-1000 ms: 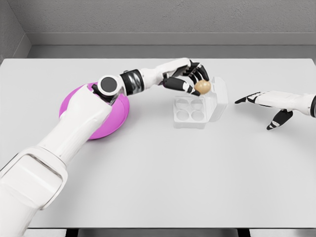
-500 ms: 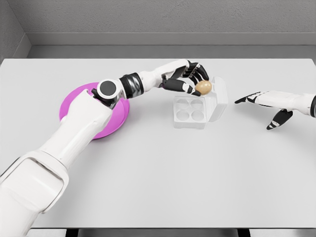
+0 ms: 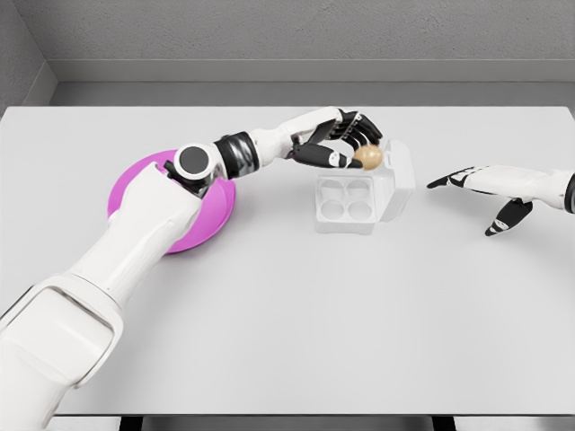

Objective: Pack egg into the box and close the box lid

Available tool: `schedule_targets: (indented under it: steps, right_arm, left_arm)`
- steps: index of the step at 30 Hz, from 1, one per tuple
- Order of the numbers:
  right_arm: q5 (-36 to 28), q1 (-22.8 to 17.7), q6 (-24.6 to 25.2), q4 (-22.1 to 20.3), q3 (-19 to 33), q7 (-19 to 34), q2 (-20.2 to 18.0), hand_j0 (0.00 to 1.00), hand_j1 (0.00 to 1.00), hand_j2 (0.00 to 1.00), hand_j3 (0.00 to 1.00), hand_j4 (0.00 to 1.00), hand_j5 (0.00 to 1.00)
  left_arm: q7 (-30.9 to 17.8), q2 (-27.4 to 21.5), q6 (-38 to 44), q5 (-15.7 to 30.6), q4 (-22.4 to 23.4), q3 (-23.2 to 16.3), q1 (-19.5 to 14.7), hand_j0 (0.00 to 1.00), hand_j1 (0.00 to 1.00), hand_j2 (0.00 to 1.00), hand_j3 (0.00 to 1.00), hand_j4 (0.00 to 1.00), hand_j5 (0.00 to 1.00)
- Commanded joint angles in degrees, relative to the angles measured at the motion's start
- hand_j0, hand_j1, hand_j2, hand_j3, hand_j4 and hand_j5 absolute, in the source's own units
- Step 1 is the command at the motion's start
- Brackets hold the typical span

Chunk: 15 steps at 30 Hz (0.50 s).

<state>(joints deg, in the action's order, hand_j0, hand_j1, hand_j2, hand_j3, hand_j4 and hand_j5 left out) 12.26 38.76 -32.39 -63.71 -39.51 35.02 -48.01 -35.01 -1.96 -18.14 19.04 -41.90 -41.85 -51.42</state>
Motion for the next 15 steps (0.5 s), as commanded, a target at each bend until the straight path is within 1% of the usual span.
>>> schedule_targets:
  steps: [1,7,14,15]
  right_arm:
    - [-0.31,0.00,0.13,-0.10,0.05,-0.02,-0.07,1.00,1.00,1.00,1.00,1.00,1.00]
    - [-0.31,0.00,0.13,-0.10,0.05,-0.02,-0.07,1.00,1.00,1.00,1.00,1.00,1.00]
    - [-0.31,0.00,0.13,-0.10,0.05,-0.02,-0.07,1.00,1.00,1.00,1.00,1.00,1.00]
    - [-0.31,0.00,0.13,-0.10,0.05,-0.02,-0.07,1.00,1.00,1.00,1.00,1.00,1.00]
  left_arm:
    - [0.01,-0.07,0.03,0.47,-0.11,0.10,0.00,0.64,0.64,0.64,0.64,0.64,0.64]
    - [0.01,-0.24,0.03,0.65,-0.46,0.10,0.44,0.64,0.64,0.64,0.64,0.64,0.64]
    - [0.01,-1.56,-0.23,0.91,-0.99,0.10,0.18,0.70,0.70,0.70,0.70,0.70,0.70]
    - [0.01,-2.44,-1.90,1.08,-1.16,0.10,0.09,0.70,0.70,0.70,0.70,0.70,0.70]
